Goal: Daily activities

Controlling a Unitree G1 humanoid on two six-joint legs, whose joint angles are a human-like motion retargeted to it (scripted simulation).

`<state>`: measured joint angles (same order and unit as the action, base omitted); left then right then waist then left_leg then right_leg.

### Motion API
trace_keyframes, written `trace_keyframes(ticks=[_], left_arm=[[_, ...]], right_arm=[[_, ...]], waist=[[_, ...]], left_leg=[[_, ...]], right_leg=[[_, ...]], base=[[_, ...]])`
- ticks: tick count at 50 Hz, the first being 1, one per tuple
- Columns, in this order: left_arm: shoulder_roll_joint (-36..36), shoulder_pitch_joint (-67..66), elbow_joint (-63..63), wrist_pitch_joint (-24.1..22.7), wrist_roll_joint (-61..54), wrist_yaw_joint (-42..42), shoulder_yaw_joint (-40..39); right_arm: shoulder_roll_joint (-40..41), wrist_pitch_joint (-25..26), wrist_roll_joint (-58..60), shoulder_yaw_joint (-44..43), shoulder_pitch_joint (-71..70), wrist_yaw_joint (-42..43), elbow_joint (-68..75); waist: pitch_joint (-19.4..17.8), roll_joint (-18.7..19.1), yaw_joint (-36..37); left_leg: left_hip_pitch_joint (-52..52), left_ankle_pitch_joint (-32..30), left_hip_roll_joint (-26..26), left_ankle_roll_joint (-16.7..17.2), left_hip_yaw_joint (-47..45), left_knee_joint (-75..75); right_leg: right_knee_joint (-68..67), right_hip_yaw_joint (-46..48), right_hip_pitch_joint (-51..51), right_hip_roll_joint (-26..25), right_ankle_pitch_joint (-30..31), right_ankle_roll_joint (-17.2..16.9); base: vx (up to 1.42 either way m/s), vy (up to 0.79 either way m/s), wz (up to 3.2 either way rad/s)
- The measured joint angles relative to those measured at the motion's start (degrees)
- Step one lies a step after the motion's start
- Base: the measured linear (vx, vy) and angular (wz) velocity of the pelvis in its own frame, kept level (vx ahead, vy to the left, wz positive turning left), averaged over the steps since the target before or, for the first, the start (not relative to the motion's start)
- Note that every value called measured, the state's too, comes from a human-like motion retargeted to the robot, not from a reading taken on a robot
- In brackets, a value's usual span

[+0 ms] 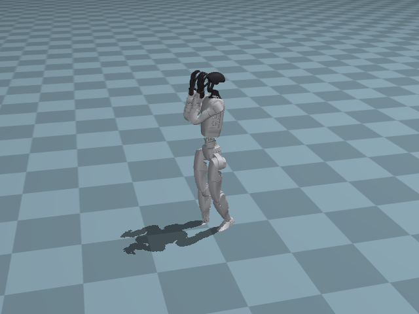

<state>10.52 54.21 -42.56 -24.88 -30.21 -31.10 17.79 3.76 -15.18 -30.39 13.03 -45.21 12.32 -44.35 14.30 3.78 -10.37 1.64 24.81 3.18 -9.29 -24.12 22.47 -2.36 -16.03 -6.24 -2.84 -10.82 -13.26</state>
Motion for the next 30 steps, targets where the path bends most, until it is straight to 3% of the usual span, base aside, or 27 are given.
trace_keyframes(ticks=[30], left_arm=[[-0.47,0.38,-0.92,-0.36,-0.76,0.58,-2.31]], right_arm=[[-0.44,-0.76,1.3,2.74,-0.73,0.4,-1.09]], waist=[[0.59,-0.64,2.07]], left_leg=[[-0.24,-2.32,1.01,-0.8,-0.81,-1.11]], right_leg=[[3.23,0.0,0.95,1.04,2.1,-1.08]], base=[[0.0,0.0,0.0]])
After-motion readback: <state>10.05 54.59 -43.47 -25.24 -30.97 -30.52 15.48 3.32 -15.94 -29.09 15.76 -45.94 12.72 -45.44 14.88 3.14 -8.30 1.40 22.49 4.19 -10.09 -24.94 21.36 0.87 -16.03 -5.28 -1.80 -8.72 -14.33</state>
